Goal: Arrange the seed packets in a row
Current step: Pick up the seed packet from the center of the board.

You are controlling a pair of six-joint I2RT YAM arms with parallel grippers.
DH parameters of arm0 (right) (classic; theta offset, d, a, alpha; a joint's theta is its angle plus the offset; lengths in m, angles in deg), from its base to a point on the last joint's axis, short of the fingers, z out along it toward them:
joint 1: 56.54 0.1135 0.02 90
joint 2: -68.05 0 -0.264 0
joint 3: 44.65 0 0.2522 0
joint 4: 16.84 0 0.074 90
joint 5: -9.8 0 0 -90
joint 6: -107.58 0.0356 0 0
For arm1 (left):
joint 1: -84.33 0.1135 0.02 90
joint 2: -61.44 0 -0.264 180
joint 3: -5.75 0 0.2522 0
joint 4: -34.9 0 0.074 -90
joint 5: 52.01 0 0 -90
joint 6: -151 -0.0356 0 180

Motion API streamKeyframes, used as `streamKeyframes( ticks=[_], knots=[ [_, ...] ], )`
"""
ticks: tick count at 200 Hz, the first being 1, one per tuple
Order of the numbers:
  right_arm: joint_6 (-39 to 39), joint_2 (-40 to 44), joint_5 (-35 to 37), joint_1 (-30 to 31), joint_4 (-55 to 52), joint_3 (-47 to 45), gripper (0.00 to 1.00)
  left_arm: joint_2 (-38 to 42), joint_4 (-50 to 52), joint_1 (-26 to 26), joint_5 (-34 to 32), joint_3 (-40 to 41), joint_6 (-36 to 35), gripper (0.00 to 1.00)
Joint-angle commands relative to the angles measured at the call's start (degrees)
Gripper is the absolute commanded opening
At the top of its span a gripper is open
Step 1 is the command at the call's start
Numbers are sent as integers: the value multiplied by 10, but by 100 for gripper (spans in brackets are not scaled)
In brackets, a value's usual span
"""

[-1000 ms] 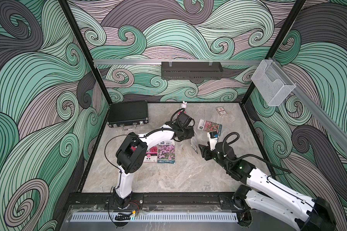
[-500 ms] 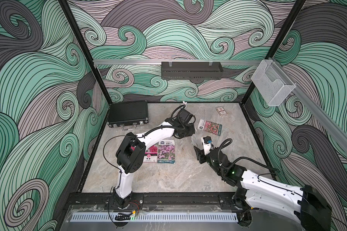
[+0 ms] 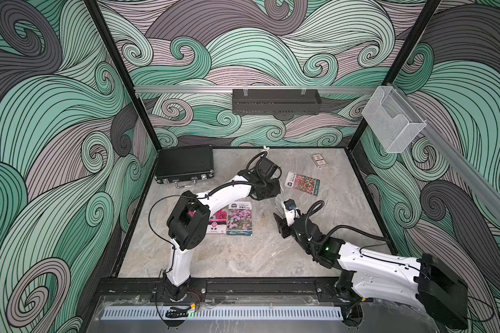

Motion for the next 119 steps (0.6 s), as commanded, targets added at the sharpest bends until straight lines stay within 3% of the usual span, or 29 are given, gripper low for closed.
streamKeyframes(
  ticks=[1,65,119],
  knots=[
    [-12,-12,30,3,25,16,56,5,8,0,2,-1,-8,1],
    [-43,-54,58,2,69,28,47,13,3,-5,-2,11,-8,2],
    [-27,-81,56,-9,77,25,32,15,4,-10,-4,10,-10,2]
  ],
)
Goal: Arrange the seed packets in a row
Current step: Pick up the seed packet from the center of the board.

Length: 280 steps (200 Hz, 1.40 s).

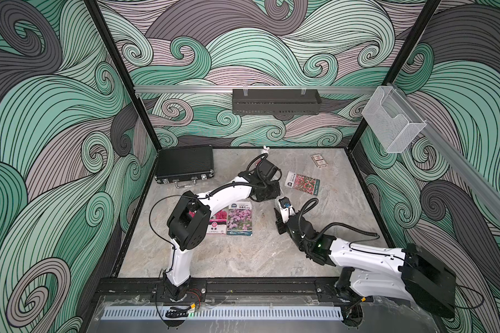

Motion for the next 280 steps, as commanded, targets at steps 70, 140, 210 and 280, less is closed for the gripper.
streamKeyframes(
  ticks=[70,140,210,280],
  knots=[
    [10,-2,1,-19,20,7,0,17,5,-9,-10,-5,-11,4],
    [22,69,0,-20,-3,-12,0,16,11,-10,-10,-34,-15,26],
    [64,240,-31,-21,-143,-10,0,54,-5,4,-23,-66,-37,73],
    [270,266,-14,-22,-252,7,0,121,-11,44,-68,-43,-54,78]
  ],
)
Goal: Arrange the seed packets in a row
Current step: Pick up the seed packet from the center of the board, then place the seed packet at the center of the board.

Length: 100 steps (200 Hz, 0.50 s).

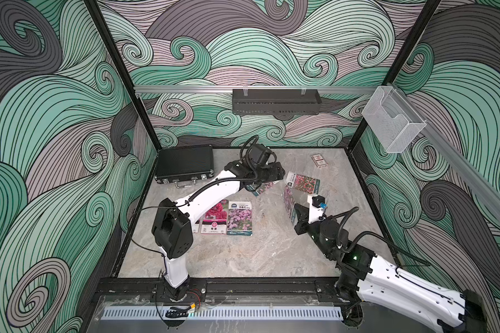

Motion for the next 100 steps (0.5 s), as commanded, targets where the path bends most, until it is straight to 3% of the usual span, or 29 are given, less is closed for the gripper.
streamKeyframes(
  ticks=[1,55,100],
  knots=[
    [123,-31,9,-4,-50,16,0,26,-1,14,-24,5,-14,78],
    [330,-140,-42,-3,-18,15,0,80,-8,22,-42,76,-27,79],
    [433,-148,-30,-2,-24,-23,0,106,-26,23,-37,131,-14,78]
  ],
)
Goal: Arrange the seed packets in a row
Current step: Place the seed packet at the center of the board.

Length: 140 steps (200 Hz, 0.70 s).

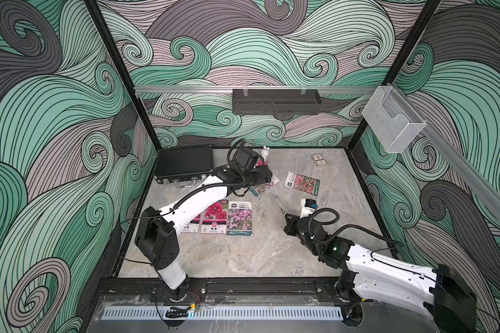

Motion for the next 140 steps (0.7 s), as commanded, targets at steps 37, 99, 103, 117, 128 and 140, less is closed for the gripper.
streamKeyframes(
  ticks=[37,99,103,117,128,140],
  knots=[
    [95,76,38,-2,-37,-45,0,26,-19,2,-3,25,2,78],
    [30,35,-1,-2,-64,75,0,31,-19,8,-7,26,0,79],
    [32,30,-3,-2,-63,79,0,32,-18,9,-8,28,0,79],
    [45,19,-8,-3,-57,86,0,41,-19,16,-8,36,-1,79],
    [58,13,-8,-4,-58,81,0,46,-20,21,-8,44,-2,79],
    [79,4,-14,-12,-54,66,0,52,-24,26,-6,52,-1,79]
  ],
)
